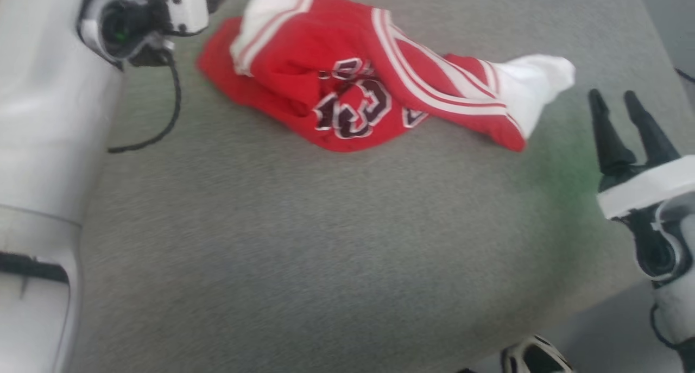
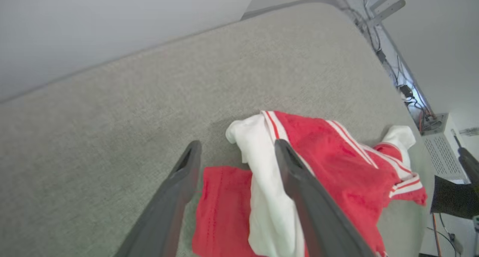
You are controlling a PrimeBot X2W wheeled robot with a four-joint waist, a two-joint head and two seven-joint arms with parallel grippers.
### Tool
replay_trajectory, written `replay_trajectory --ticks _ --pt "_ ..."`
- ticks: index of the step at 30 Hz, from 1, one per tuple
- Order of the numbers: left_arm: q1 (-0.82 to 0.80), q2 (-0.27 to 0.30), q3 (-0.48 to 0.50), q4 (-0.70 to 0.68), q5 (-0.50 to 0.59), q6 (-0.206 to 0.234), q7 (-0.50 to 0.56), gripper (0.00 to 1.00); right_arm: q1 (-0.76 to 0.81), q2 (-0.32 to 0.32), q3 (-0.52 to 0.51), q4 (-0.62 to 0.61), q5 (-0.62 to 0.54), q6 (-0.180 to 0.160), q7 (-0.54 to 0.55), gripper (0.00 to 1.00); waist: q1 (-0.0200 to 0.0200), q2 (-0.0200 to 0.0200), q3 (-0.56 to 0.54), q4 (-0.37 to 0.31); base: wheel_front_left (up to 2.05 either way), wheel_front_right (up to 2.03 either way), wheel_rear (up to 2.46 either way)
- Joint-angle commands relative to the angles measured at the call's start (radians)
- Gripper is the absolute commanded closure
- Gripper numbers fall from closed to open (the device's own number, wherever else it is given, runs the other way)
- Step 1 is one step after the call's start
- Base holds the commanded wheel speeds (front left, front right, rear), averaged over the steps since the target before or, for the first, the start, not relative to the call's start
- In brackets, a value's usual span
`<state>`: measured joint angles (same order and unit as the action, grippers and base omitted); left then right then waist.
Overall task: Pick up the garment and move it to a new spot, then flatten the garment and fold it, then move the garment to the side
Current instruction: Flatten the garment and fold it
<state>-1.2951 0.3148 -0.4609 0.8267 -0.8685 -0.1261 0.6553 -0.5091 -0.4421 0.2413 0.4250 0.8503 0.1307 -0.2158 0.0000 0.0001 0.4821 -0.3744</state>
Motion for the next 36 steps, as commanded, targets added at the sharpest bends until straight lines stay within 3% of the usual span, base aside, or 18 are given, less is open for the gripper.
replay_trajectory --ticks 1,6,11,12,13,14,15,20,27,30,31,33,36 --pt "-0.026 0.005 -0.003 0.044 -0.014 0.001 0.049 0.0 -0.018 0.015 0.011 0.0 -0.004 0.0 -0.006 0.0 0.0 -0.0001 0.06 -0.077 0.0 0.0 0.0" --pt "-0.084 0.001 -0.018 0.145 -0.047 0.0 0.203 0.0 -0.033 0.027 0.038 0.017 0.002 0.0 -0.017 0.0 0.0 -0.0001 0.07 -0.107 0.0 0.0 0.0" --pt "-0.107 -0.013 -0.019 0.164 -0.065 -0.002 0.249 0.01 -0.038 0.026 0.049 0.032 0.009 0.0 -0.025 0.0 0.0 -0.0001 0.073 -0.107 0.0 0.0 0.0" --pt "-0.107 -0.013 -0.025 0.16 -0.061 -0.003 0.245 0.23 -0.043 0.027 0.054 0.035 0.009 0.0 -0.025 0.0 0.0 -0.0001 0.074 -0.106 0.0 0.0 0.0" --pt "-0.106 -0.016 -0.033 0.158 -0.058 -0.003 0.242 0.68 -0.049 0.028 0.058 0.037 0.009 0.0 -0.026 0.0 0.0 -0.0001 0.074 -0.103 0.0 0.0 0.0" --pt "-0.105 -0.02 -0.035 0.153 -0.06 -0.004 0.233 0.96 -0.053 0.028 0.061 0.038 0.012 0.0 -0.029 0.0 0.0 -0.0001 0.074 -0.099 0.0 0.0 0.0" --pt "-0.104 -0.022 -0.031 0.151 -0.07 -0.004 0.223 1.0 -0.055 0.026 0.065 0.038 0.012 0.0 -0.03 0.0 0.0 -0.0001 0.074 -0.094 0.0 0.0 0.0" --pt "-0.086 -0.033 -0.034 0.087 -0.11 -0.005 0.15 1.0 -0.053 -0.005 0.062 0.04 0.014 0.0 -0.035 0.0 0.0 -0.0001 0.049 -0.029 0.0 0.0 0.0" --pt "0.0 0.029 -0.06 -0.081 -0.193 -0.005 0.073 1.0 -0.022 -0.046 0.051 0.022 -0.001 0.0 -0.02 0.0 0.0 -0.0001 -0.036 0.111 0.0 0.0 0.0" --pt "0.059 0.096 -0.071 -0.159 -0.218 -0.004 0.061 1.0 -0.004 -0.053 0.041 0.007 -0.012 0.0 0.0 0.0 0.0 -0.0001 -0.066 0.159 0.0 0.0 0.0" --pt "0.1 0.151 -0.071 -0.194 -0.219 -0.004 0.058 1.0 0.005 -0.052 0.031 -0.008 -0.022 0.0 0.013 0.0 0.0 -0.0001 -0.08 0.183 0.0 0.0 0.0" --pt "0.143 0.204 -0.071 -0.222 -0.208 -0.001 0.064 1.0 0.018 -0.051 0.021 -0.022 -0.033 0.0 0.028 0.0 0.0 -0.0001 -0.088 0.201 0.0 0.0 0.0" --pt "0.196 0.298 -0.083 -0.251 -0.157 0.04 0.074 1.0 0.038 -0.042 0.0 -0.041 -0.051 0.0 0.049 0.0 0.0 -0.0001 -0.091 0.212 0.0 0.0 0.0"
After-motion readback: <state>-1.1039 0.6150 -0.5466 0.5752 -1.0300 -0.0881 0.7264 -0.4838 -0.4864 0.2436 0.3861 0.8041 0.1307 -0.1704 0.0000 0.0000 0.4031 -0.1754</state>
